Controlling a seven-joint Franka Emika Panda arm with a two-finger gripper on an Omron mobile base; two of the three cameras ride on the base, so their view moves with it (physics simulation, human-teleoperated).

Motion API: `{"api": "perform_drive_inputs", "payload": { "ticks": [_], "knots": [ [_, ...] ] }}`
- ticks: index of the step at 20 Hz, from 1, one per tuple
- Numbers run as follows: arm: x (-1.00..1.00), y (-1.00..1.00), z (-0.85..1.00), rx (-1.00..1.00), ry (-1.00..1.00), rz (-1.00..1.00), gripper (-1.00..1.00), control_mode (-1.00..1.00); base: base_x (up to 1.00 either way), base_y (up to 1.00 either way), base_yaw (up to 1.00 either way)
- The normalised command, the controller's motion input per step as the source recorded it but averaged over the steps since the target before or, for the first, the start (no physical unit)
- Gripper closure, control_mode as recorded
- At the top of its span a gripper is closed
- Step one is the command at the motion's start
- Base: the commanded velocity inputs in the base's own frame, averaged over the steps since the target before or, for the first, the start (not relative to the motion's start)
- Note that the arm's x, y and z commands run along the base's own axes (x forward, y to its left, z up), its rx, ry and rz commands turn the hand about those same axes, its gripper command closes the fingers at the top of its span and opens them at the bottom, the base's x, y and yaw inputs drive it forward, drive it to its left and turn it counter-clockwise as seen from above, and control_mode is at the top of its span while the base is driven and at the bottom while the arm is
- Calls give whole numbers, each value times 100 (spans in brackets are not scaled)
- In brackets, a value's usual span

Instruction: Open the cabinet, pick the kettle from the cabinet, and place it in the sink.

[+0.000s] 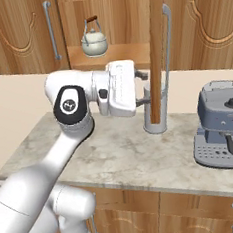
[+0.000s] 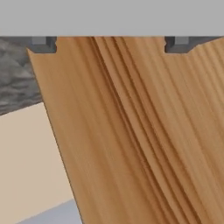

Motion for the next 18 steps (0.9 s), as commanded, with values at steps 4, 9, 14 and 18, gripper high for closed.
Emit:
{"api": "perform_drive_inputs", "payload": {
  "ticks": [4,9,14,18],
  "knots": [
    [-4,35,-2,-6,30,19,-100,-100,0,0,0],
    [-3,42,4,-7,28,20,-100,-100,0,0,0],
    [-4,51,8,-10,24,18,-100,-100,0,0,0],
    [-3,54,9,-8,23,14,-100,-100,0,0,0]
  ]
}}
